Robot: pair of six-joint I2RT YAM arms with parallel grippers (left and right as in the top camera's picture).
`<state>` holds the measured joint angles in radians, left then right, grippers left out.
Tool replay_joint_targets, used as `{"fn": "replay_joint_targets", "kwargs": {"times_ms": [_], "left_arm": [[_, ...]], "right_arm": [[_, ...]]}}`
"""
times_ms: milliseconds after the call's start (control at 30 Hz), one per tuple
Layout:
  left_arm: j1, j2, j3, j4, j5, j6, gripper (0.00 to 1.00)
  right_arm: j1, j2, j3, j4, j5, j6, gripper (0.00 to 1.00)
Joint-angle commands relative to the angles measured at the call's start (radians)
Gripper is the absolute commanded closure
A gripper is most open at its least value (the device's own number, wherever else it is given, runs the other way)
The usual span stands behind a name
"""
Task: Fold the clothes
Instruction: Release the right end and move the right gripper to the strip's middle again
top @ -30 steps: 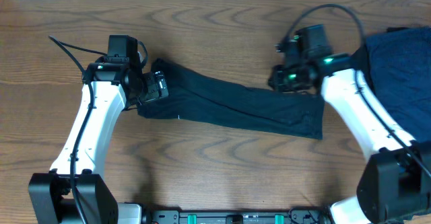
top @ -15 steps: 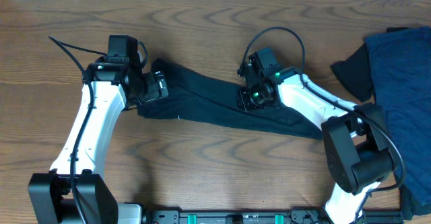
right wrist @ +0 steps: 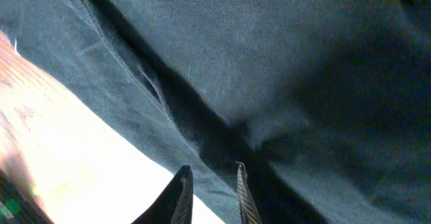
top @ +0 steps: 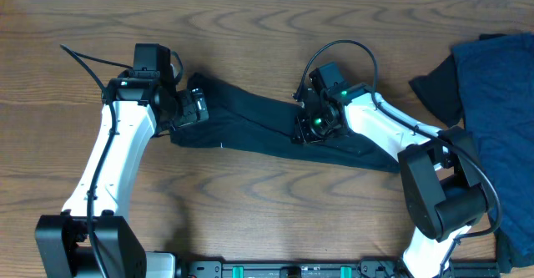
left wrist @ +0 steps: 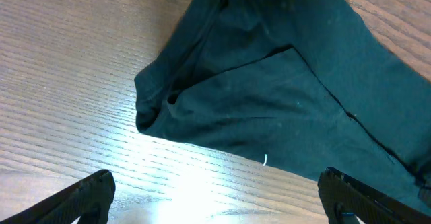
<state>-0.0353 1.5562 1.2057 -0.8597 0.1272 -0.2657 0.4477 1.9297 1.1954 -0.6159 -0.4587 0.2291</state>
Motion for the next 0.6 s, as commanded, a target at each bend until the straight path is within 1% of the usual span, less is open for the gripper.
{"fn": "replay_joint_targets", "kwargs": {"times_ms": [0, 133, 300, 367, 467, 533, 567], "left_arm": [[0.002, 0.011, -0.009, -0.003, -0.008, -0.002, 0.02], [0.002, 0.011, -0.009, -0.003, -0.008, -0.002, 0.02], [0.002, 0.011, -0.009, -0.003, -0.008, -0.002, 0.02], [0.002, 0.011, -0.009, -0.003, -0.008, -0.002, 0.02], [0.002, 0.011, -0.009, -0.003, -0.008, -0.002, 0.02], [0.002, 0.011, -0.009, -0.003, -0.008, -0.002, 0.02], [0.002, 0.011, -0.009, -0.003, -0.008, -0.002, 0.02]], "right_arm": [[0.021, 0.011, -0.010, 0.003, -0.005, 0.021, 0.78], [0.044, 0.012, -0.011, 0.003, -0.001, 0.025, 0.74], [0.086, 0.014, -0.013, 0.003, 0.000, 0.026, 0.72], [0.103, 0.014, -0.013, -0.001, 0.021, 0.026, 0.69], [0.125, 0.014, -0.013, -0.004, 0.081, 0.029, 0.67], [0.128, 0.012, -0.010, 0.005, 0.046, 0.019, 0.68], [0.127, 0.009, -0.001, 0.005, -0.013, -0.016, 0.68]]}}
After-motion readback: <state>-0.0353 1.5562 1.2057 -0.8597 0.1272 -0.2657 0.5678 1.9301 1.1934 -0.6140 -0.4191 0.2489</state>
